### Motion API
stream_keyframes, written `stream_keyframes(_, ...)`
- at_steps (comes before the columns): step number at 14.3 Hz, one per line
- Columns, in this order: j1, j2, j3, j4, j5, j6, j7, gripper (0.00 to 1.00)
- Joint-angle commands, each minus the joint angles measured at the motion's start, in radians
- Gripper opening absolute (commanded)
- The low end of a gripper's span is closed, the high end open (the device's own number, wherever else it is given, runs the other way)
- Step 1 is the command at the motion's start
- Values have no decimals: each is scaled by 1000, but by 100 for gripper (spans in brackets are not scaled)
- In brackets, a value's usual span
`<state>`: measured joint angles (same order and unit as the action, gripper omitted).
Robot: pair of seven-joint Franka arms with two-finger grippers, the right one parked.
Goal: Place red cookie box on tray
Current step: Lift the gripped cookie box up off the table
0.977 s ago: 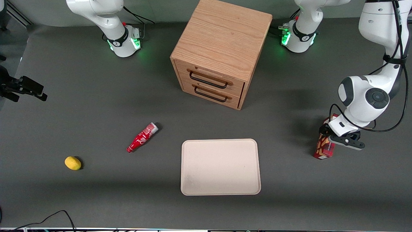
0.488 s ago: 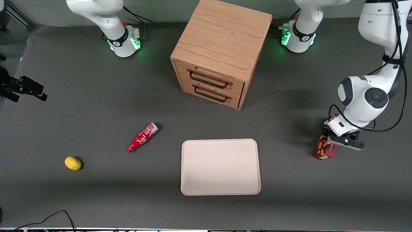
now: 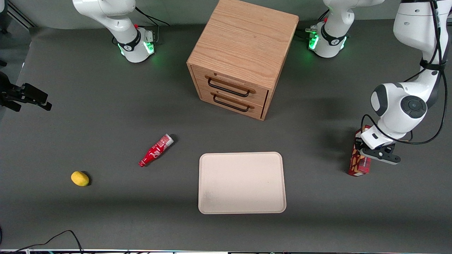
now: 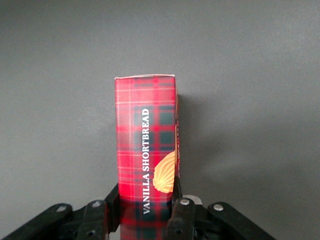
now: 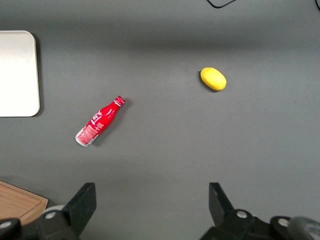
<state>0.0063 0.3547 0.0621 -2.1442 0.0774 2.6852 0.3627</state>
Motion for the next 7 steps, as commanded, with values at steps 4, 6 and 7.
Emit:
stream_keyframes(4, -9, -161, -2, 194, -10, -474, 19, 2)
stream_keyframes(6, -19, -157, -2, 367, -11, -701, 12, 3)
stream_keyframes(7, -29, -148, -2, 467, -16, -803, 9, 3)
